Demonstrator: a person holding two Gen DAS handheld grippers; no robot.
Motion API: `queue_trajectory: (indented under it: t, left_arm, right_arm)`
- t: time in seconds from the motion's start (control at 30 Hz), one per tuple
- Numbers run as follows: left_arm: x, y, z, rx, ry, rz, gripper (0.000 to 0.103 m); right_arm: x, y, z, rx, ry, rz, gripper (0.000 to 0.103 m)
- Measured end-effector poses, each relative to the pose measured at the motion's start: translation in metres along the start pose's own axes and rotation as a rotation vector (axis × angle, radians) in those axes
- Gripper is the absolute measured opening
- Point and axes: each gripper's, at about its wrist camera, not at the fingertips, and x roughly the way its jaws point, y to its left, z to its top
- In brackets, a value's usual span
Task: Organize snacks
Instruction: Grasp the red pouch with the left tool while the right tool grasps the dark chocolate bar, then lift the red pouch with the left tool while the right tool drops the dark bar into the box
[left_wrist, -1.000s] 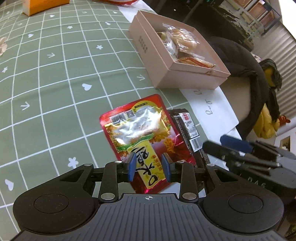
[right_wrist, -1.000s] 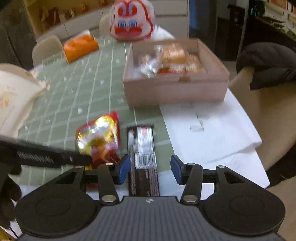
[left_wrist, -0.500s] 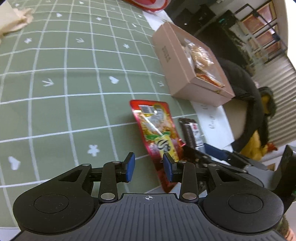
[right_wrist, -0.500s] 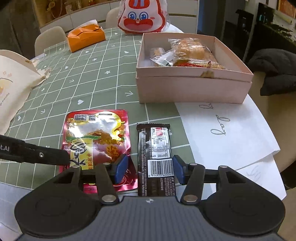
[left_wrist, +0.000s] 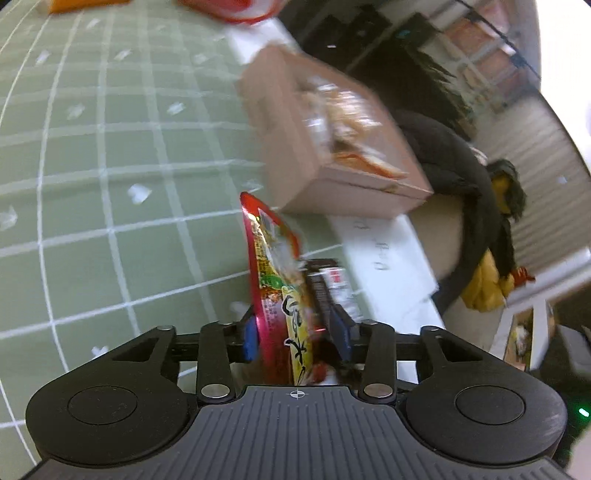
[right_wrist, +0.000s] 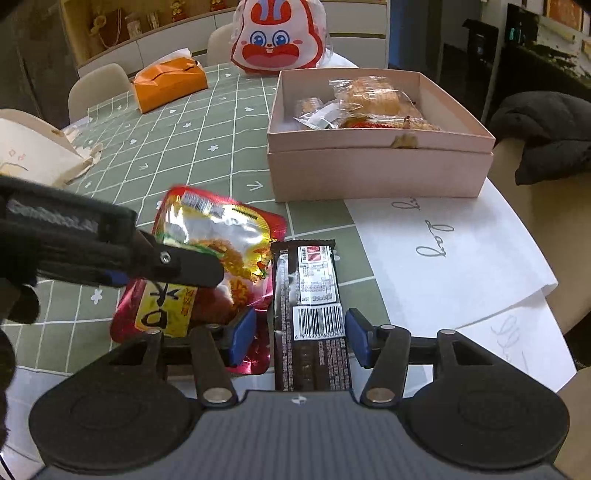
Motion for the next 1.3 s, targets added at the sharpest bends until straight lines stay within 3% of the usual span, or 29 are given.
queue_trajectory:
  t: [0.17,0.27,0.33,0.4,0.6,0.77,1.13,1.27,1.3]
  left_arm:
    - [0.009,-0.018,-0.001,0.101,0.049,0.036,0.042]
    - [0.024,-0.014,-0.003,0.096,0.052,0.079,0.042]
    - [0.027,-0.011,-0.003,0.088,0.047,0.077,0.041]
    - [0.027,-0.008,-0.002,0.082,0.048,0.074,0.031]
    - [0.015,0.000,-0.005,0.063,0.082,0.058,0.028]
    - [-0.008,-0.008,-0.015,0.150,0.074,0.137,0.026]
    - [-0.024,-0.016,-0.027,0.299,0.083,0.264,0.026]
    - [-0.026,-0.012,-0.027,0.295,0.087,0.268,0.027]
    - [-0.025,-0.012,-0.028,0.298,0.088,0.271,0.027]
  right_arm:
    - [-0.004,-0.003,-0.005,0.023,-0.005,0.026,0.054]
    - [-0.006,0.000,-0.009,0.008,-0.008,0.022,0.055]
    - [-0.008,0.002,-0.011,-0.001,-0.011,0.020,0.055]
    - [-0.010,0.002,-0.014,-0.012,-0.015,0.018,0.055]
    - [-0.015,0.001,-0.025,-0.034,-0.037,0.009,0.056]
    - [-0.017,0.001,-0.031,-0.049,-0.050,-0.011,0.064]
    - [-0.012,0.004,-0.032,-0.011,-0.032,0.039,0.101]
    - [-0.010,0.012,-0.031,-0.118,0.022,0.035,0.101]
    - [-0.011,0.013,-0.030,-0.127,0.024,0.025,0.096]
